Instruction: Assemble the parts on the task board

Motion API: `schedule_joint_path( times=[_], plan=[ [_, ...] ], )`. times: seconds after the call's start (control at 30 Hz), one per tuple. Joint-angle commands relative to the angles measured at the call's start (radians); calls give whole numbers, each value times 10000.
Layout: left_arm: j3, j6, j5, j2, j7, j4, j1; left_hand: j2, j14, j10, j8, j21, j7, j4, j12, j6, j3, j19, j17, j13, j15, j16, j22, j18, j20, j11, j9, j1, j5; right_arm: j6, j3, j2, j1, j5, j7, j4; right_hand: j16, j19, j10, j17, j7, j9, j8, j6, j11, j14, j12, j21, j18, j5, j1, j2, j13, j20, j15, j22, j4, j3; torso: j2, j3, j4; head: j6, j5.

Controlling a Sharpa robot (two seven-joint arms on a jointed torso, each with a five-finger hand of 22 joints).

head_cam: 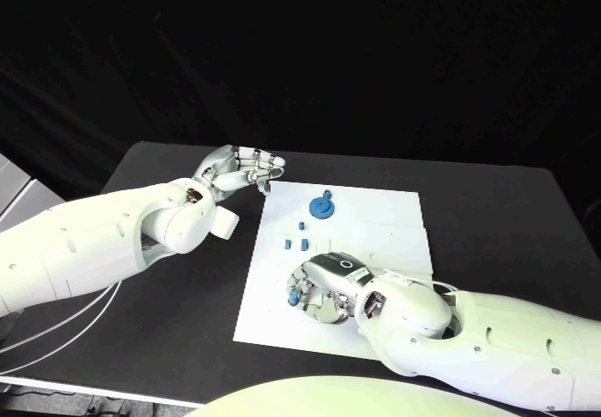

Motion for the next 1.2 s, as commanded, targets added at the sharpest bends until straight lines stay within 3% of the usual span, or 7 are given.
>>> schedule_joint_path(
  times=[0.03, 0.63, 0.8, 0.97, 1.07, 1.1, 1.2],
  plan=[
    [6, 142, -1, 6, 47, 30, 1, 108, -39, -99, 59, -57, 65, -60, 40, 28, -11, -76, -9, -16, 3, -67, -14, 153, -15, -3, -9, 12, 46, -216, 0, -36, -22, -239, -154, 94, 23, 563, 44, 21, -62, -54, -145, -217, 21, 504, -53, -13, -136, -45, 24, -176, 41, 40, 15, 1873, -72, -38, 6, 1, 1, 10, -4],
    [4, 115, -1, -13, 56, 9, 0, 108, -47, -116, 66, -57, 63, -73, 42, 29, -11, -81, -12, -21, 3, -70, -14, 154, -15, -1, -9, 20, 47, -1944, 108, -1141, 95, 59, 159, 1045, 11, 613, 37, 64, -425, -332, -693, -896, -28, 509, 39, 107, -159, -279, -79, -228, 424, 1, -26, 1929, -44, -1413, -17, 0, -16, 117, -127],
    [-2, 116, -1, -18, 55, 4, -3, 108, -47, -116, 66, -57, 63, -73, 42, 29, -11, -81, -12, -21, 3, -70, -14, 154, -15, -1, -9, 20, 47, -2129, 149, -1973, 511, 1859, 785, 1365, 44, 633, 267, 147, -108, -341, -611, -617, -107, 532, 232, 171, -172, -312, -4, -154, 693, -53, -93, 1958, 283, -1851, -24, -8, -24, 176, -206],
    [-11, 116, 3, -33, 50, 0, -6, 108, -47, -116, 66, -57, 63, -73, 42, 29, -11, -81, -12, -21, 3, -70, -14, 154, -15, -1, -9, 20, 47, -1912, 162, -3059, 949, 4278, 1283, 1711, 140, 672, 899, 312, 152, -243, -135, 326, 23, 576, 924, 363, -211, -224, 3, -108, 1347, 1, 13, 2030, 706, -2144, -22, -12, -18, 247, -381],
    [-17, 109, 9, -39, 49, -8, -8, 108, -47, -116, 66, -57, 63, -73, 42, 29, -11, -81, -12, -21, 3, -70, -14, 154, -15, -1, -9, 20, 47, -1645, 163, -3756, 1119, 5235, 1274, 1865, 96, 684, 1108, 221, 85, -233, 102, 517, -67, 559, 2070, 422, -214, -182, 34, -119, 2488, -20, -51, 2066, 872, -2507, -29, -11, -39, 291, -512],
    [-19, 108, 12, -39, 49, -8, -8, 108, -47, -116, 66, -57, 63, -73, 42, 29, -11, -81, -12, -21, 3, -70, -14, 154, -15, -1, -9, 20, 47, -1533, 162, -3995, 1156, 5412, 1207, 1897, 94, 688, 525, 217, 35, -218, 267, 506, -158, 567, 3117, 426, -219, -113, 77, -7, 3722, -57, -112, 2081, 898, -2730, -32, -12, -44, 298, -544],
    [-26, 113, 16, -35, 51, -7, -10, 106, -52, -135, 72, -57, 63, -77, 42, 28, -17, -85, -15, -26, 6, -72, -15, 153, -13, 2, -10, 14, 46, -1231, 156, -4560, 1218, 5581, 938, 1965, 345, 766, 1184, 633, 7, -150, 631, 348, -119, 666, 8640, 859, -291, -133, -90, 159, 9204, -60, -88, 2199, 909, -3205, -46, -9, -58, 299, -610]
  ],
)
